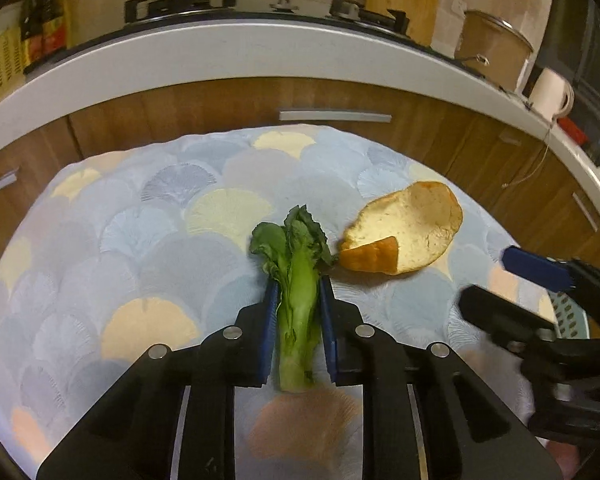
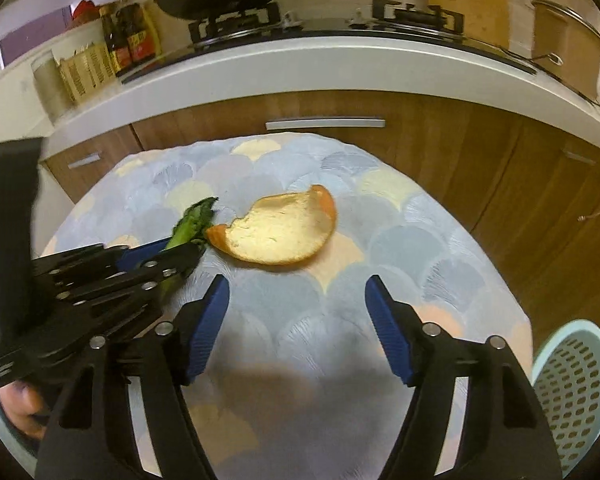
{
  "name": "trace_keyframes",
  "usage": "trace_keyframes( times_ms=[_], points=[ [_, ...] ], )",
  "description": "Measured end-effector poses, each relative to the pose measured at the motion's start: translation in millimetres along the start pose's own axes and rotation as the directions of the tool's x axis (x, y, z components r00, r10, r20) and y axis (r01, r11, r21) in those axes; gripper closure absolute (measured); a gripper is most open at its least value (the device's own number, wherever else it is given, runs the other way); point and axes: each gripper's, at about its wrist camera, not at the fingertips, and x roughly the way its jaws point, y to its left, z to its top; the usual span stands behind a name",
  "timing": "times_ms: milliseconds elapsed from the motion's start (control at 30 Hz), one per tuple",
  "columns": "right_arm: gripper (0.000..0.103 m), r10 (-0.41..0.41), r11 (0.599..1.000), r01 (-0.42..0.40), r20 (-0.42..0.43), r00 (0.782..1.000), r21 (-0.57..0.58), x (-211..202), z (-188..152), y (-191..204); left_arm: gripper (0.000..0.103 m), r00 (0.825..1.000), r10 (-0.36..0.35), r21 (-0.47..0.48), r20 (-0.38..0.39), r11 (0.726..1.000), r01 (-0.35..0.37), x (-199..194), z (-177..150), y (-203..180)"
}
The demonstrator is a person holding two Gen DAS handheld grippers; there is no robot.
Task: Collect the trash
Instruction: 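Grasp the bok choy leaf with the left tool while the right tool grasps the bread crust, then carry the bok choy and bread crust over the blue basket and release both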
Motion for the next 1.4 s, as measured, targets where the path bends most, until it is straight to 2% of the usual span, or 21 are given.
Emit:
trace_keyframes(
  times_ms=[100, 200, 367, 467, 567, 633, 700, 867, 1000, 1267, 1400],
  points=[
    [0.023, -0.014, 1.0, 0.014, 0.0, 1.0, -0.009, 13.1, 3.0, 5.8, 0.085, 1.0, 0.005, -0.033, 0.017, 0.999, -0.005, -7.4, -2.2, 10.5],
    [0.015, -0.046, 0.999, 0.046, -0.005, 0.999, -0.021, 28.1, 5.6, 10.8, 0.085, 0.997, 0.031, -0.055, 0.073, 0.998, -0.027, -14.9, -6.4, 20.0],
    [0.014, -0.089, 0.994, 0.086, -0.046, 0.995, -0.074, 50.3, 11.2, 22.2, 0.085, 0.992, 0.027, -0.092, 0.127, 0.996, -0.015, -19.4, -4.3, 28.7],
    [0.014, -0.093, 0.992, 0.089, -0.039, 0.995, -0.091, 56.4, 18.3, 28.1, 0.085, 0.992, 0.035, -0.118, 0.123, 0.993, -0.021, -19.1, -3.2, 33.0],
    [0.015, -0.098, 0.991, 0.093, -0.055, 0.994, -0.093, 63.9, 21.1, 30.4, 0.085, 0.993, 0.016, -0.142, 0.114, 0.99, 0.001, -17.8, -2.4, 38.0],
    [0.022, -0.093, 0.992, 0.089, -0.044, 0.995, -0.088, 62.0, 20.7, 28.9, 0.085, 0.994, 0.013, -0.153, 0.104, 0.988, 0.003, -15.4, -2.0, 39.8],
    [0.036, -0.1, 0.992, 0.097, -0.029, 0.995, -0.082, 57.8, 19.6, 28.8, 0.085, 0.994, 0.018, -0.148, 0.106, 0.989, -0.002, -15.2, -2.2, 38.5],
    [0.064, -0.068, 0.995, 0.071, 0.032, 0.997, -0.073, 45.5, 16.0, 28.5, 0.085, 0.993, 0.033, -0.124, 0.116, 0.992, -0.018, -16.0, -2.8, 33.7],
    [0.078, -0.034, 0.998, 0.037, 0.061, 0.998, -0.048, 37.8, 14.7, 22.3, 0.085, 0.992, 0.03, -0.12, 0.125, 0.993, -0.015, -16.9, -3.1, 33.1],
    [0.084, 0.006, 1.0, -0.008, 0.085, 0.996, 0.026, 17.4, 8.1, 4.0, 0.085, 0.989, 0.033, -0.075, 0.145, 0.997, -0.022, -22.1, -3.1, 21.7],
    [0.084, -0.015, 0.999, 0.009, 0.114, 0.993, 0.053, -16.3, -6.4, -9.9, 0.085, 0.988, -0.054, -0.049, 0.143, 0.997, 0.061, -35.1, -2.8, -1.4]
  ],
)
